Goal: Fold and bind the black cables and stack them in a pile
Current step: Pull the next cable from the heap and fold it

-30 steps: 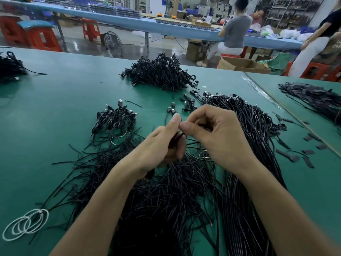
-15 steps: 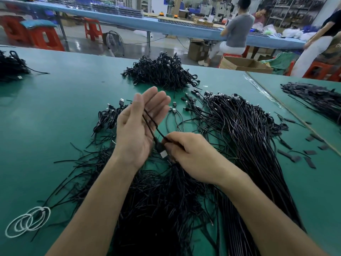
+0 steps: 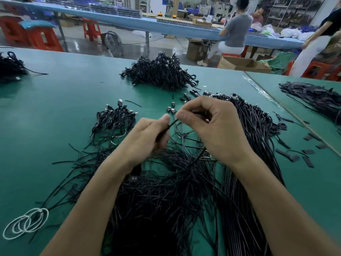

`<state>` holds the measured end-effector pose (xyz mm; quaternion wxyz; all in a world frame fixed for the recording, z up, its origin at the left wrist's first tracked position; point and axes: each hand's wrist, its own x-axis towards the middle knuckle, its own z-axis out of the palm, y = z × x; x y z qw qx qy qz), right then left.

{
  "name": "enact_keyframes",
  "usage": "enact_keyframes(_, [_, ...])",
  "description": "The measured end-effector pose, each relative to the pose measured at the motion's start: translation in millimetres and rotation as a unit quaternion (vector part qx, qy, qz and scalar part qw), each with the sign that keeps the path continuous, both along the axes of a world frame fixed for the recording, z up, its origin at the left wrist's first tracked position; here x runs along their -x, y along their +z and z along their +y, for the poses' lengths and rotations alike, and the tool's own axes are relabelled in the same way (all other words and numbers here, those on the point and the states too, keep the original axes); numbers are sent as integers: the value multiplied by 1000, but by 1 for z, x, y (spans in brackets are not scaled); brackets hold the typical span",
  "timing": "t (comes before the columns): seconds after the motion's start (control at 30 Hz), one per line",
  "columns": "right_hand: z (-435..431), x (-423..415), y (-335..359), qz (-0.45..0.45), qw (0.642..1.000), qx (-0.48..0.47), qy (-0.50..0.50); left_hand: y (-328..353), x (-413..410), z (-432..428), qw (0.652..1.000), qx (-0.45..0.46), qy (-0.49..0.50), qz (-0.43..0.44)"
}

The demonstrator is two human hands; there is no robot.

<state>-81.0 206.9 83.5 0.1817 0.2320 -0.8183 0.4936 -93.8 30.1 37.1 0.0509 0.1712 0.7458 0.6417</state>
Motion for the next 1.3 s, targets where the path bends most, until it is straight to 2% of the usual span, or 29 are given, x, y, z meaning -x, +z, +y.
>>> enact_keyframes(0.07, [2, 2, -4, -23, 1000, -1, -9, 5, -2, -7, 991, -87, -88, -52])
enact_keyframes(0.13, [4, 5, -12, -67, 998, -1, -19, 9, -5, -14, 949, -206, -200, -129])
enact_keyframes(0.2, [6, 6, -20, -103, 994, 7, -30, 13, -6, -15, 874, -337, -293, -193])
enact_keyframes(0.27, [3, 3, -26, -118, 992, -11, -33, 16, -6, -14, 779, -466, -341, -244])
enact_keyframes(0.3, [0, 1, -28, -123, 992, -29, -26, 17, -5, -12, 747, -513, -336, -258])
enact_keyframes(0.33, [-3, -1, -30, -132, 990, -48, -13, 18, -3, -10, 734, -548, -307, -260])
enact_keyframes(0.37, [-6, -3, -33, -143, 988, -65, -1, 19, -2, -7, 742, -571, -250, -248])
enact_keyframes(0.4, [-9, -5, -34, -156, 985, -79, 10, 18, -1, -4, 766, -578, -172, -221])
enact_keyframes(0.47, [-13, -9, -35, -168, 979, -110, 21, 15, 2, 3, 827, -547, -23, -129])
enact_keyframes(0.53, [-17, -13, -34, -158, 977, -139, 29, 8, 7, 9, 870, -489, 57, -33])
enact_keyframes(0.63, [-20, -17, -30, -136, 977, -158, 39, -2, 12, 8, 916, -372, 129, 75])
enact_keyframes(0.7, [-19, -18, -27, -103, 978, -179, 29, -5, 11, 5, 949, -234, 166, 130])
enact_keyframes(0.8, [-14, -17, -18, -62, 981, -183, 19, -3, 4, 8, 973, 3, 141, 180])
enact_keyframes(0.87, [-8, -16, -12, -39, 982, -183, 10, 0, 0, 13, 982, 65, 91, 150])
enact_keyframes(0.93, [-1, -13, -9, -33, 986, -161, 11, 3, -5, 16, 998, 24, 18, 47])
enact_keyframes(1.03, [5, -10, -7, -66, 994, -75, 36, 6, -9, 14, 995, 2, -66, -71])
enact_keyframes(1.17, [11, -6, -7, -108, 991, 24, 80, 6, -9, 9, 965, -119, -182, -144])
enact_keyframes(1.3, [19, -2, -18, -180, 979, 88, 47, 3, -6, 5, 952, -185, -184, -160])
